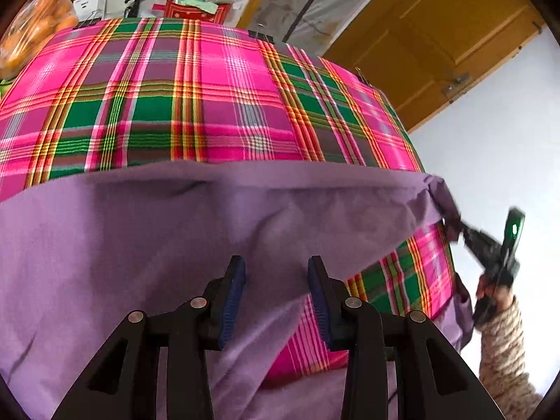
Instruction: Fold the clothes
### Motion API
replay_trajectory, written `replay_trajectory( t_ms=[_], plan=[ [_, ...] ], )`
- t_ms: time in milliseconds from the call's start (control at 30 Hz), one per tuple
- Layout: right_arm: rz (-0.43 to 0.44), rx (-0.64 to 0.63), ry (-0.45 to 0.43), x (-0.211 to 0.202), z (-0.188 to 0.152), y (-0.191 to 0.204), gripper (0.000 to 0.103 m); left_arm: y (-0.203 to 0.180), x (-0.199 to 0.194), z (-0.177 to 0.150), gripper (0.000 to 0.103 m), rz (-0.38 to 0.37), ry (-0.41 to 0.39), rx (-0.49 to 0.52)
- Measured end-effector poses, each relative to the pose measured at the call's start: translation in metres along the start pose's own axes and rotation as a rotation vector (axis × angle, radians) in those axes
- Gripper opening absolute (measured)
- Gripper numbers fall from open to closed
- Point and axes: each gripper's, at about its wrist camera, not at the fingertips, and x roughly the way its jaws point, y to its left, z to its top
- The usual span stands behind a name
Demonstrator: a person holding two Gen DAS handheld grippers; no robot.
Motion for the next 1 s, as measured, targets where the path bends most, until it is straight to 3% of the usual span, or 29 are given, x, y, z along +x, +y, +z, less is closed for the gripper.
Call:
replay_trajectory(
  t_ms=[200,333,567,800,1000],
  plan=[
    [-0.230,0.129,-0.059,0.010,0.039,-0.034,0.006,-0.006,-0.004,-0.009,0.038,0.026,0.003,0.027],
    [-0.260,0.159,-0.074,0.008,0.040,-0.039,0.011,-0.005,-0.013,-0.017,0.038,0.025,-0.005,0.040],
    [-0.112,0.209,-0.057,-0.012,0.013,-0.016,0.015,0.002,-0.023,-0.034,0.038,0.053,0.006,0.044],
    [0.046,0.138,-0.009,-0.024,-0.016,0.032,0.018,-0.006,-0.028,-0.051,0.039,0.080,0.000,0.096],
    [0.112,0.138,0.050,-0.016,-0.032,0.057,0.018,-0.022,-0.026,-0.060,0.039,0.099,-0.007,0.161]
  ],
)
